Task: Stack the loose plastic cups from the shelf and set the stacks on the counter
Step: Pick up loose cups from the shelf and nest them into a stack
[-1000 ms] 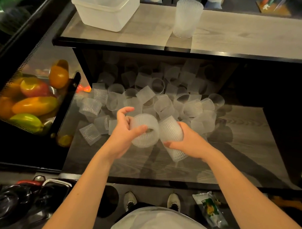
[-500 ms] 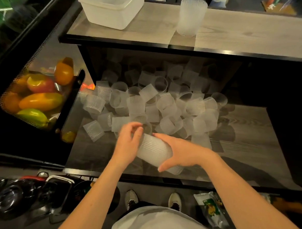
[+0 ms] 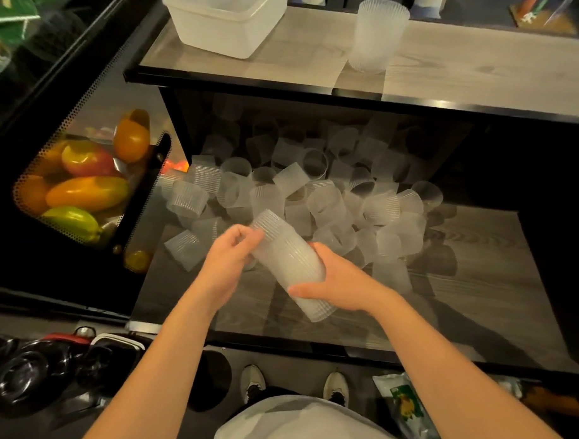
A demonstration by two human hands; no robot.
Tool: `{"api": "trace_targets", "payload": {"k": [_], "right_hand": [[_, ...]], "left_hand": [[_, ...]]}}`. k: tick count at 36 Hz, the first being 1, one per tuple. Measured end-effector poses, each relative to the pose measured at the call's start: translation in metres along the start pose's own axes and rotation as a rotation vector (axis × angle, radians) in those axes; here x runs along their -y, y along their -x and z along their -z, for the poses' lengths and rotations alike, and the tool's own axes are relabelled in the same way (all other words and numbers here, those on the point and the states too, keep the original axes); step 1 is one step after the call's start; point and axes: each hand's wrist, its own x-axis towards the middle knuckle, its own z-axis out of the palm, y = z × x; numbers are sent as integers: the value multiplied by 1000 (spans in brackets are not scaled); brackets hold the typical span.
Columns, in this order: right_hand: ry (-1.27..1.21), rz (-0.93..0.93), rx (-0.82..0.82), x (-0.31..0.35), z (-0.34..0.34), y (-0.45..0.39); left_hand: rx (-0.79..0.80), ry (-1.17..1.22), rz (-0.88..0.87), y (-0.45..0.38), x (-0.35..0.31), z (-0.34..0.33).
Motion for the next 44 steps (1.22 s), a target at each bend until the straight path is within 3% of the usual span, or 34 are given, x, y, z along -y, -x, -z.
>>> {"api": "trace_targets", "payload": {"k": [7,9,10,12,14,16,19,21,26,28,31,33,36,40,44], "right_hand": [[145,15,59,2,1,-1],[172,-6,41,-2,-1,-1],[183,-21,20,-3,-1,-2],[194,-41,-5,-4,-2,-3],[190,-53,-4,-5,-1,-5],[191,-63,5,-7,-1,-6],[183,-75,-2,-9,0,-8],[169,-72,-5,-9,0,-9],[188,-64,16,-7,3,-10],[215,-53,54,-4,4,-11],[267,-20,134,0,6,-14],[290,-7,159,0,8,-16],[313,14,179,3,10,-20],[355,84,204,15,6,-24],[388,89,187,23,-8,-31]], "left_hand": [[201,-99,38,24,21,-18],[115,-162,19,22,27,-16],[-9,-313,-22,17,34,-12],[-244,-879,-131,5,51,0],[-285,-1330,-141,-5,68,12],[-238,-1462,-93,-6,74,17],[-229,-1403,-79,-1,78,18],[-231,-1219,-86,2,79,21],[-303,-134,51,20,48,15],[-159,141,29,27,40,16],[91,6,-38,30,38,25],[158,-97,-63,28,37,34],[182,-137,-78,27,34,47],[136,7,-15,26,31,51],[242,-124,-21,25,31,51]]}}
